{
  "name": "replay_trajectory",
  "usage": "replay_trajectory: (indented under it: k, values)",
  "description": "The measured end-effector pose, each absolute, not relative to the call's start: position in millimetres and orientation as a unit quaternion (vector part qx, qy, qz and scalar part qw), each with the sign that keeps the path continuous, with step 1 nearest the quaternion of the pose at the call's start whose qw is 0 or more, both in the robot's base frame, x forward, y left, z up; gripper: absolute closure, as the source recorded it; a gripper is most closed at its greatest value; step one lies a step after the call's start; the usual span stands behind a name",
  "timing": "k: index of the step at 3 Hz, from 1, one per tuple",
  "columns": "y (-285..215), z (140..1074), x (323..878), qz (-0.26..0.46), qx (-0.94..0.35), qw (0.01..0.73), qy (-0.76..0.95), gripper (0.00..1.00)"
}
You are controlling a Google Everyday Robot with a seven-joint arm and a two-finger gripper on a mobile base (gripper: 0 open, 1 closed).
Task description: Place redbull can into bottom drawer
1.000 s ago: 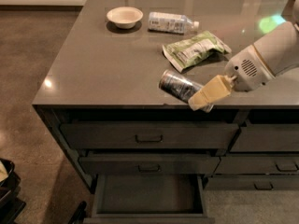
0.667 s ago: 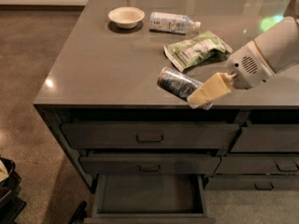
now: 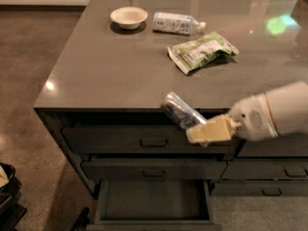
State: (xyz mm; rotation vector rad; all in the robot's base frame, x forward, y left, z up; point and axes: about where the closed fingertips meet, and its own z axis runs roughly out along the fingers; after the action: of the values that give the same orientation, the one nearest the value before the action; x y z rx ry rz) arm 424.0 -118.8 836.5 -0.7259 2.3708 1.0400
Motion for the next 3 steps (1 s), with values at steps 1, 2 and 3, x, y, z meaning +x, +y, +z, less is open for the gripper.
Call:
replay_trajectory:
  k: [1, 2, 3]
  values:
    - [-135, 766, 402, 0.381, -0.182, 0.232, 0.876, 1.00]
    - [-142, 678, 381, 0.379, -0.121, 0.196, 0.896, 1.00]
    - [-138, 612, 375, 0.380, -0.098, 0.156, 0.907, 1.00]
